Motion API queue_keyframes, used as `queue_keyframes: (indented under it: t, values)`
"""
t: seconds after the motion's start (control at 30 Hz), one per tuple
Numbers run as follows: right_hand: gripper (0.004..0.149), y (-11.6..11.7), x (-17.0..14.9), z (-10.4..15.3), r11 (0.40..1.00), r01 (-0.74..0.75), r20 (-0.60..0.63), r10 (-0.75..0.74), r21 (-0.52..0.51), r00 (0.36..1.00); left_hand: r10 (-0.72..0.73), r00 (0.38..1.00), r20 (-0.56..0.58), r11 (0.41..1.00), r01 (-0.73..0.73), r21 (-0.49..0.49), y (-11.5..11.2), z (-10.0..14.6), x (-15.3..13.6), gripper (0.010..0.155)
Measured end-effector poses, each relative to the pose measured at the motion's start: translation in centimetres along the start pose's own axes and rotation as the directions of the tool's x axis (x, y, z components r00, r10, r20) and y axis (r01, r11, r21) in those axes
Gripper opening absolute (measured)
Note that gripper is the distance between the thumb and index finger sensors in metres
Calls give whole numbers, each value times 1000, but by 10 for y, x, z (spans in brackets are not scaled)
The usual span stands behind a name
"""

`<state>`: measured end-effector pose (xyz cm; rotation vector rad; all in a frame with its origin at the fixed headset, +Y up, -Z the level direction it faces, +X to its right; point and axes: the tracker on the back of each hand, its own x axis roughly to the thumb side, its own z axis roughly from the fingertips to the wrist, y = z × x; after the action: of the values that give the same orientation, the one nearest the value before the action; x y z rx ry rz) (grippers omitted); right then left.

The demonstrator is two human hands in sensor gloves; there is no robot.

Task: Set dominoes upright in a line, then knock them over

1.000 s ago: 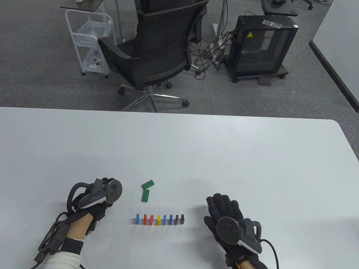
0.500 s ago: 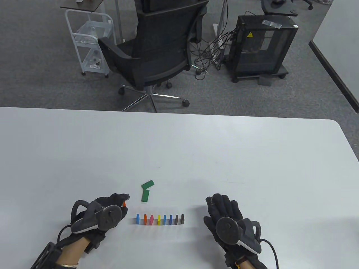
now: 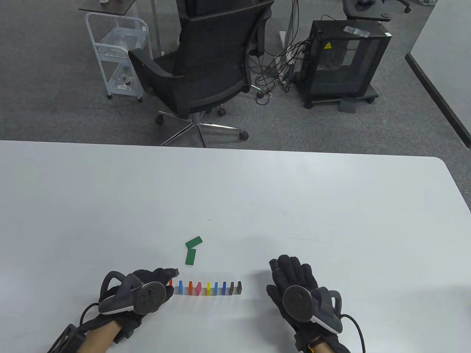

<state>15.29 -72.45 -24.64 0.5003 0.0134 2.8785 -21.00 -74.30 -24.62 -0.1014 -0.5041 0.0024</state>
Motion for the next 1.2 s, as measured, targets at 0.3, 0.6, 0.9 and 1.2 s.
queue_keyframes:
  t: [0.3,0.6,0.9,1.2]
  values:
    - [67,0,0,0,1000,3,-1,-3,6,1000,37,999,-5,999,-37,-34,-9,-4,-1,54]
    - [67,0,-1,0,1000,7,-2,-7,-2,1000,43,999,-11,997,-44,-59,-15,-7,0,54]
    - [67,-1,-1,1,1000,7,-4,-7,-6,1000,56,998,-18,996,-58,-71,-15,-7,0,55]
    - [67,0,-1,1,1000,6,-4,-6,-3,1000,65,998,-18,995,-66,-77,-15,-7,-1,56]
